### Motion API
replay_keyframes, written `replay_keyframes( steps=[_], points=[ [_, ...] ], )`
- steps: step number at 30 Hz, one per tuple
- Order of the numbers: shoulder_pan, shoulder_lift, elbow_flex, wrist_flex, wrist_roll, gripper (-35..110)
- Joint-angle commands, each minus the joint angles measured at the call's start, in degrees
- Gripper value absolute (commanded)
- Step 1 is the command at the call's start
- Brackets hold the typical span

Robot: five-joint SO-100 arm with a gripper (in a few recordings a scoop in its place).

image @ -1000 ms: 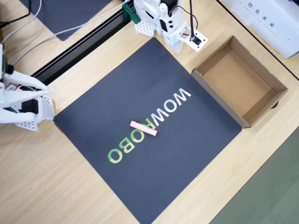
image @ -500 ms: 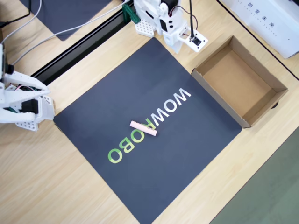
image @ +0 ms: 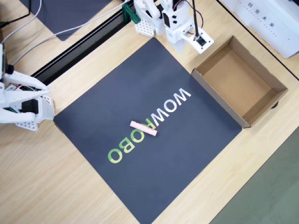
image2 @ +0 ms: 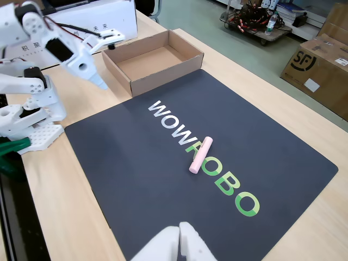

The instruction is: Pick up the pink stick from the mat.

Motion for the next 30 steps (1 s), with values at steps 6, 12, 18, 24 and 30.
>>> replay_keyframes(
  steps=[6, 12, 18, 24, 30],
  points=[
    [7.03, -13.01, -13.45, -0.35, -4.92, 0],
    [13.36, -22.59, -22.76, -0.35, -11.07, 0],
    [19.51, -32.52, -30.85, -3.34, -16.88, 0],
    [24.79, -43.51, -40.17, -5.01, -22.85, 0],
    [28.30, -54.84, -52.03, -5.01, -28.48, 0]
  ],
)
